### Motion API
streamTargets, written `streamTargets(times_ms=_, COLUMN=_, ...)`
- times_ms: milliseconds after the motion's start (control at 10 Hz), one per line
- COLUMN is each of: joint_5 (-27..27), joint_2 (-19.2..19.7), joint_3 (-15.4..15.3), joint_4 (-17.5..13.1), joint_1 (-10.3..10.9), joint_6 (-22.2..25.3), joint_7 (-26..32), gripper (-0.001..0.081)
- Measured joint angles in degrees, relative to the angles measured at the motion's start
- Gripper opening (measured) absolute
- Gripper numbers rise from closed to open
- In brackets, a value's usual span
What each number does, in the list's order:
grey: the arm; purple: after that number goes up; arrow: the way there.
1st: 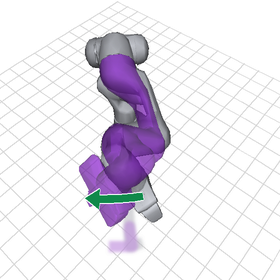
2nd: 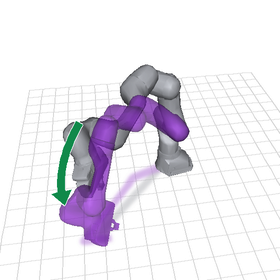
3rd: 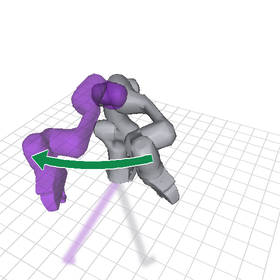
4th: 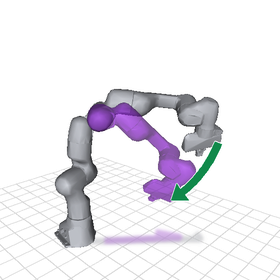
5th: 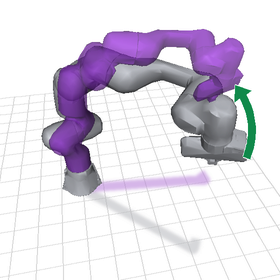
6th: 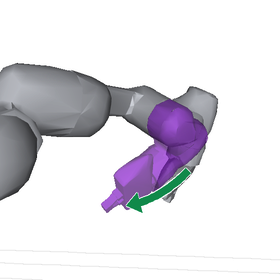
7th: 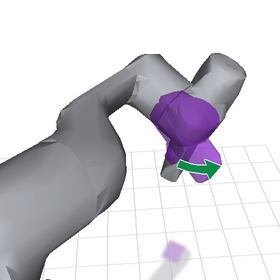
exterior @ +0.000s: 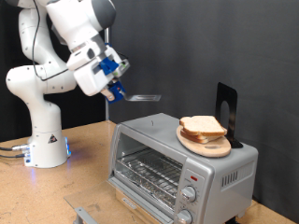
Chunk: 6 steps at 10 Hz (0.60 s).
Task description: Make a piece of toast with the oven
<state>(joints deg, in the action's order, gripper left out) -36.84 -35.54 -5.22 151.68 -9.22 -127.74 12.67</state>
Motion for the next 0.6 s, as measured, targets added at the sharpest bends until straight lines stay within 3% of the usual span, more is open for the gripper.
streamTargets(times_ms=300, joint_5=2.42, joint_2=0.7, joint_3=3.79, joint_4=-0.39, joint_1=-2.44, joint_6=1.65, joint_7=3.65, gripper=0.0448)
streamTargets(times_ms=400, joint_5=2.4, joint_2=0.68, joint_3=3.6, joint_4=-0.3, joint_1=-2.37, joint_6=1.63, joint_7=3.54, gripper=0.0448)
streamTargets(times_ms=600, joint_5=5.98, joint_2=0.89, joint_3=3.12, joint_4=-1.46, joint_1=-2.5, joint_6=7.9, joint_7=1.55, gripper=0.0448)
